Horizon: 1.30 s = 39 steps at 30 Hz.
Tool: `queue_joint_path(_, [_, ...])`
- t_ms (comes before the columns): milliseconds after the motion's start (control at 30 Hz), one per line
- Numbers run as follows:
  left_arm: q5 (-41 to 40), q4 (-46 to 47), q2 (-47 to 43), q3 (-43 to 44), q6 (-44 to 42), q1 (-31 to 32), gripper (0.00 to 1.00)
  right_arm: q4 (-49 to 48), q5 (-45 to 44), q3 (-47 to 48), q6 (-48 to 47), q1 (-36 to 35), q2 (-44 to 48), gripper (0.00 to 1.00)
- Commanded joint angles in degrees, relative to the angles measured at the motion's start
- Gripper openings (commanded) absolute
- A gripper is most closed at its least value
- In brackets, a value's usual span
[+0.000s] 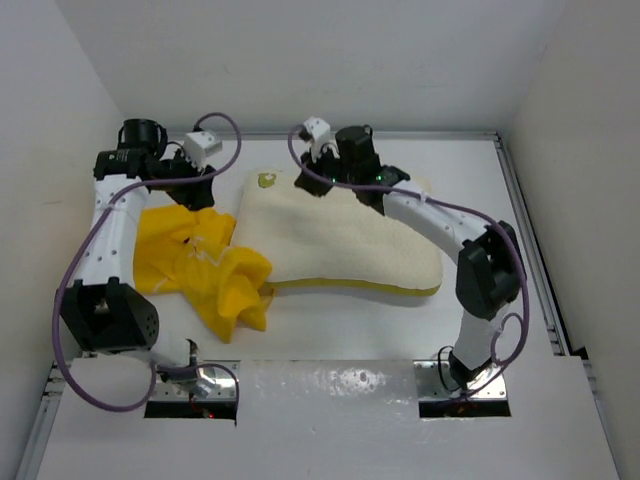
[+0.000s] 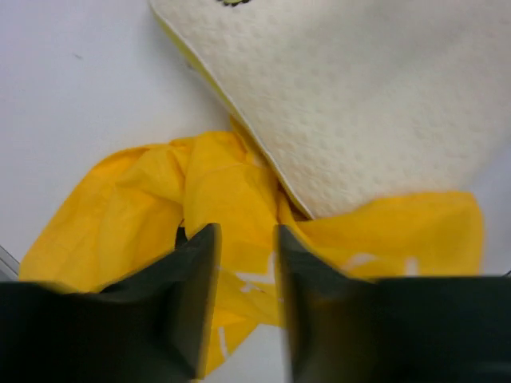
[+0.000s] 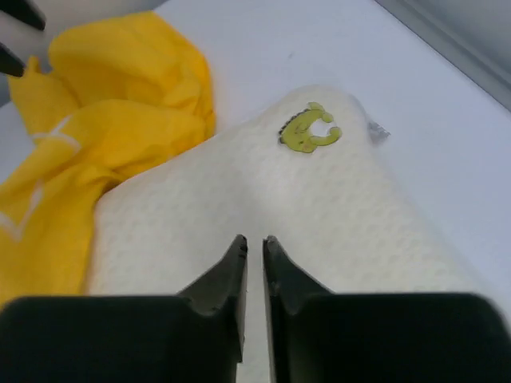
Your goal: Put the pillow into the pillowcase
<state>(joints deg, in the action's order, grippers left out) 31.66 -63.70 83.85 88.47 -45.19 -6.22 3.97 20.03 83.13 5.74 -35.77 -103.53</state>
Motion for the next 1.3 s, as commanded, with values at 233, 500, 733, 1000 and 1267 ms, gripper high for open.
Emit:
queue_joint_path(233, [-10.4,0.4,26.8,6.3,16.4,0.1,0.91,5.1,5.3,38.8,8.4,4.2,-34.2,0.99])
queue_joint_path(500, [-18.4,-2.1,28.3,-1.1,14.5,-1.4,0.94,-6.8,8.4,39.9,16.5,3.7,-45.7,0.99])
queue_joint_path(733, [-7.1,-7.8,29.5,-1.6,10.8,-2.0,0.00,-9.0,13.0,25.4,12.0,2.9,-37.0,0.00])
queue_joint_path(1000, [-1.5,4.7,25.1,17.5,19.4,-2.0,0.00,-11.7,10.7,3.3,1.3,1.2,-12.5,0.00])
queue_joint_path(1267, [4.3,2.2,25.9,21.3,14.4,7.4,0.00,-8.5,-1.8,-7.7,-7.7,-6.9,-1.8,0.00])
